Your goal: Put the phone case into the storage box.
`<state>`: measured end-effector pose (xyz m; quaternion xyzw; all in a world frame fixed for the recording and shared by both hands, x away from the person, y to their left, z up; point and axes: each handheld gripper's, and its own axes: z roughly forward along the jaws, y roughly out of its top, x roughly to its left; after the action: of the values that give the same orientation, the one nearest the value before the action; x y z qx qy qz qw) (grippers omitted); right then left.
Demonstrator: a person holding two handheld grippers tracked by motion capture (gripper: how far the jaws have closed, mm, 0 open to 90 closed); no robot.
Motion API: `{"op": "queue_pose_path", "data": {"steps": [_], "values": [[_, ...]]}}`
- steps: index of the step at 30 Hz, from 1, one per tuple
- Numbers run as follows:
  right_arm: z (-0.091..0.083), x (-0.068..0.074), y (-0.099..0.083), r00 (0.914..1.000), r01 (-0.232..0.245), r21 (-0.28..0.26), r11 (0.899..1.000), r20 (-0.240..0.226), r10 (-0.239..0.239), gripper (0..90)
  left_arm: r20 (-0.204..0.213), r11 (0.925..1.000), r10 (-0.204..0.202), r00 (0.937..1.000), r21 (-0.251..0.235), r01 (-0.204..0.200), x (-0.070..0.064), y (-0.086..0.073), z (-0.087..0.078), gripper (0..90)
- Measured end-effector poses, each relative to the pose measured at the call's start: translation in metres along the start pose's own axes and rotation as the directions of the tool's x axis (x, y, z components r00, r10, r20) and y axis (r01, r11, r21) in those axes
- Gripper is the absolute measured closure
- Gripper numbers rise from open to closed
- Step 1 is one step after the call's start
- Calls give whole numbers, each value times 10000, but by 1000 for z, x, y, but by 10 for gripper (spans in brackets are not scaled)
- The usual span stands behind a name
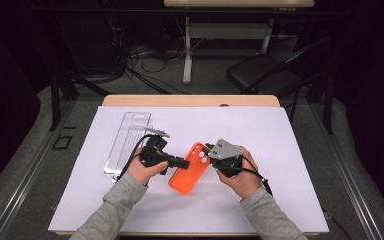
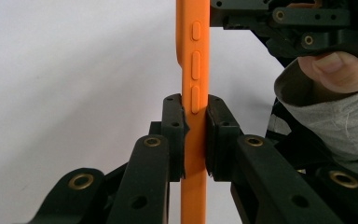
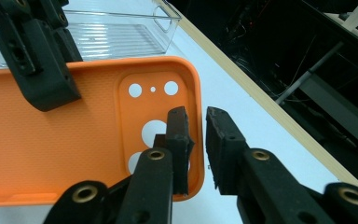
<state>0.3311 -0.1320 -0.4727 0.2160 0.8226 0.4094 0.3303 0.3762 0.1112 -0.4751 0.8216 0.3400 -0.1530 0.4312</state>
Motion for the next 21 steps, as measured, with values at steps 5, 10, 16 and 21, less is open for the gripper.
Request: {"op": "queue_pose_path", "data": {"steps": [5, 10, 16, 21], "values": [[-1, 0, 1, 10000, -7, -191, 9998, -15, 6, 711, -55, 9999, -14, 10000, -117, 13, 2, 0, -2, 803], [-3, -2, 2, 9998, -179, -435, 9989, 69, 182, 625, -162, 9988, -60, 9999, -496, 51, 3, 0, -9, 802], [-5, -5, 2, 9996, -256, -472, 9986, 66, 260, 576, -251, 9956, 1, 9997, -938, -25, 5, 1, -20, 802], [-8, -6, 3, 9995, -306, -625, 9976, 16, 308, 541, -304, 9932, -53, 9995, -1164, 17, 7, 1, -26, 802]]}}
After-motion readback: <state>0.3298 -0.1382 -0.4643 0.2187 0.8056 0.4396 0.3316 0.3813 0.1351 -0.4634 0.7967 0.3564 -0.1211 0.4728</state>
